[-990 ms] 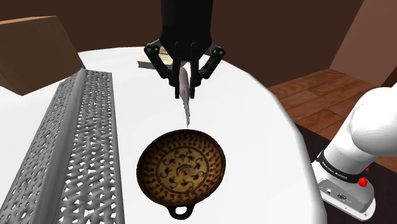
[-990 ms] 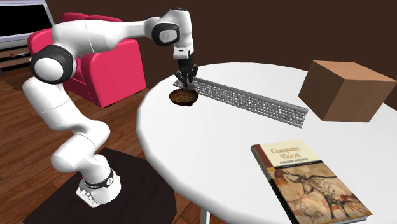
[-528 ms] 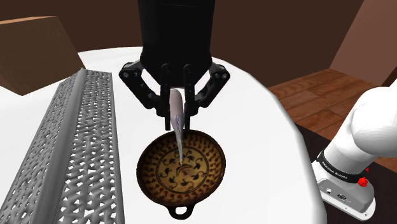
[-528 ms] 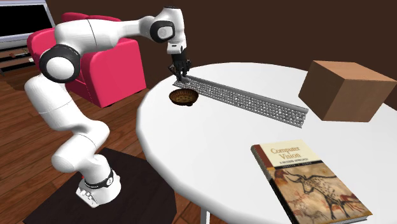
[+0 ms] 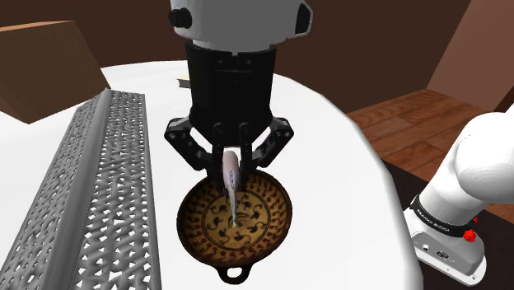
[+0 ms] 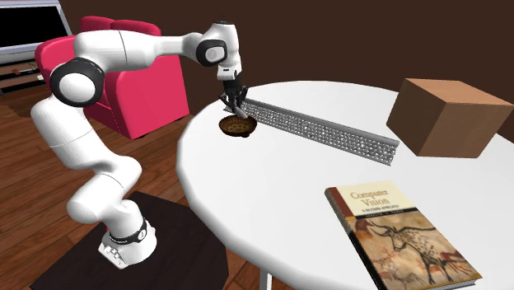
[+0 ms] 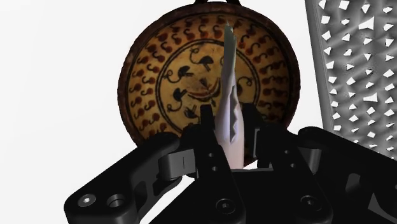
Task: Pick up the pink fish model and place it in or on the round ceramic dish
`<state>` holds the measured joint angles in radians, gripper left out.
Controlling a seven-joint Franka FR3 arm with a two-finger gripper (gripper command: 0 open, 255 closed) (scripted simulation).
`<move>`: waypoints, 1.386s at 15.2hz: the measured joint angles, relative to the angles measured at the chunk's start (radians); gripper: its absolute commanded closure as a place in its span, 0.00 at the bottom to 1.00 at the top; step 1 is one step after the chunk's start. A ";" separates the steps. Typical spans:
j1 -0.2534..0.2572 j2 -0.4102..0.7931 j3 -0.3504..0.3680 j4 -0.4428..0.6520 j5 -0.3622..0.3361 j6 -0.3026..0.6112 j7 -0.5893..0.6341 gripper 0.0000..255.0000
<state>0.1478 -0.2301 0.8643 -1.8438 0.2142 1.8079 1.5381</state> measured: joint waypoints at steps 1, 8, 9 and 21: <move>0.000 0.003 0.003 -0.010 -0.001 0.012 0.002 1.00; 0.005 -0.005 0.008 -0.089 0.009 0.086 -0.008 1.00; 0.005 -0.005 0.007 -0.091 0.009 0.087 -0.008 1.00; 0.005 -0.014 -0.005 -0.059 0.014 0.049 -0.014 0.00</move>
<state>0.1523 -0.2442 0.8597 -1.9028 0.2277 1.8566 1.5239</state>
